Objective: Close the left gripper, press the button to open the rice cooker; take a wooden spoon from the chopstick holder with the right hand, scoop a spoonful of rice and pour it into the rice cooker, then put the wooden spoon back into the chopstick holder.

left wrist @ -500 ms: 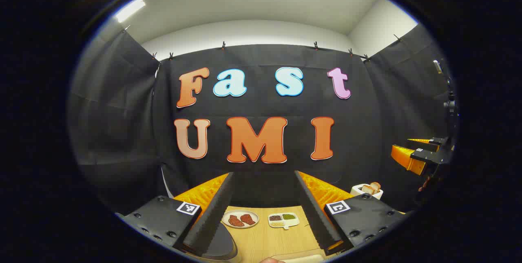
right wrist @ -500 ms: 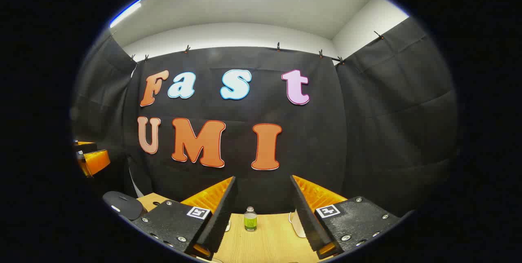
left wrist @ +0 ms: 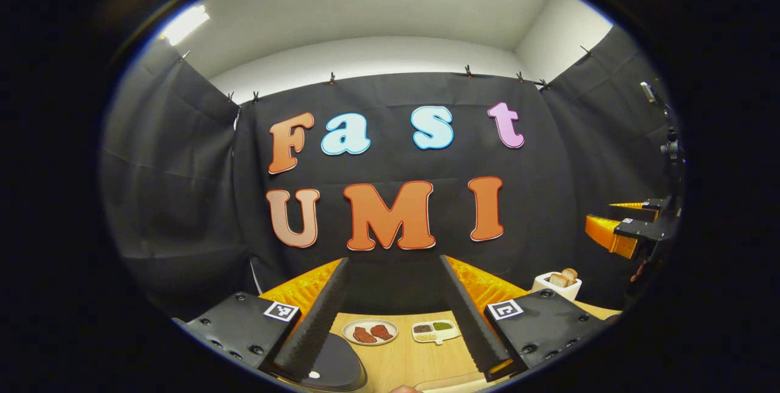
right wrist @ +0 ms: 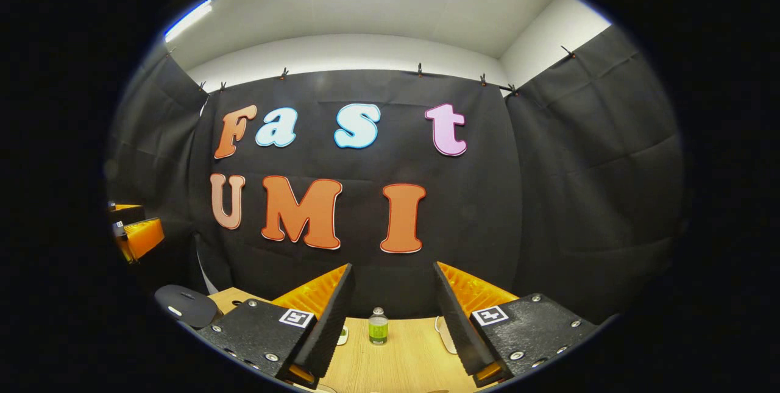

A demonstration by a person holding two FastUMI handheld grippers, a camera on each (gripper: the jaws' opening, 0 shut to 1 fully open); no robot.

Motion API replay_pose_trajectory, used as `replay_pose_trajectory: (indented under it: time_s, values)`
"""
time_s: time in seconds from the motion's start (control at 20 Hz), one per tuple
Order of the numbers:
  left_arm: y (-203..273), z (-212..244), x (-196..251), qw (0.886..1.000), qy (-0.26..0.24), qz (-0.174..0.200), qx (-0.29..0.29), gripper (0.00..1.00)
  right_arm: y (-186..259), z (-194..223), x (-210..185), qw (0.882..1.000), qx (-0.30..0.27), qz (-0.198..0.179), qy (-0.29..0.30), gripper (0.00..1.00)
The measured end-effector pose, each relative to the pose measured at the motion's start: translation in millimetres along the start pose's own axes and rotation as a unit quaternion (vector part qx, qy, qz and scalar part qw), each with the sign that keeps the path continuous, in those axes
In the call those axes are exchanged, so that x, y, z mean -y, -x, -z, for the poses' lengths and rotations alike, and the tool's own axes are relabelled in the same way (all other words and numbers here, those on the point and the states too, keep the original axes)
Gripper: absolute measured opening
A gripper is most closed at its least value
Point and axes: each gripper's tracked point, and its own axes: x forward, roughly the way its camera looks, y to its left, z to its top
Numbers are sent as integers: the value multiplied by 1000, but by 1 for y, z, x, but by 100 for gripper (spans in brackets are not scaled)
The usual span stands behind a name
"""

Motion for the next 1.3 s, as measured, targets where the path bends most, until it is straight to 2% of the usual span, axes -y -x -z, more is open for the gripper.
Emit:
replay_pose_trajectory:
  time_s: [0.15,0.25,0.35,0.5,0.65,0.75,0.8,0.85,0.95,1.0,1.05,1.2,1.25,1.3]
  values:
    - [1,5,0,1000,-12,-4,-4,93,1,0,-3,1000,-1,-4,-2,80]
    - [3,8,-2,1000,-12,-5,-7,100,2,0,-4,1000,1,-8,2,80]
    - [4,5,-6,1000,-7,-8,-6,87,3,6,-8,1000,-8,-16,11,82]
    - [0,4,-11,1000,-6,-9,-7,67,5,11,-6,999,-15,-17,22,93]
    - [-6,3,-25,999,-16,-27,-12,48,5,7,-4,1000,-8,-13,25,94]
    - [-10,7,-26,999,-17,-23,-18,35,6,8,-1,1000,-8,-8,24,94]
    - [-10,7,-35,998,-30,-54,-15,29,6,8,-1,1000,-10,-5,23,96]
    - [-11,4,-47,997,-34,-68,-13,22,7,9,0,1000,-12,-3,21,96]
    - [-14,10,-43,998,-29,-54,-27,10,7,9,5,1000,-13,3,16,94]
    - [-18,13,-44,998,-24,-52,-35,6,7,11,8,1000,-14,6,15,96]
    - [-19,15,-59,997,-24,-65,-46,5,9,13,12,1000,-15,8,15,94]
    - [-27,35,-69,994,6,-57,-96,5,13,19,18,999,-21,15,19,96]
    - [-30,47,-73,991,19,-52,-126,10,14,21,20,999,-23,18,22,96]
    - [-31,61,-78,986,35,-49,-157,5,15,23,22,999,-25,20,25,95]
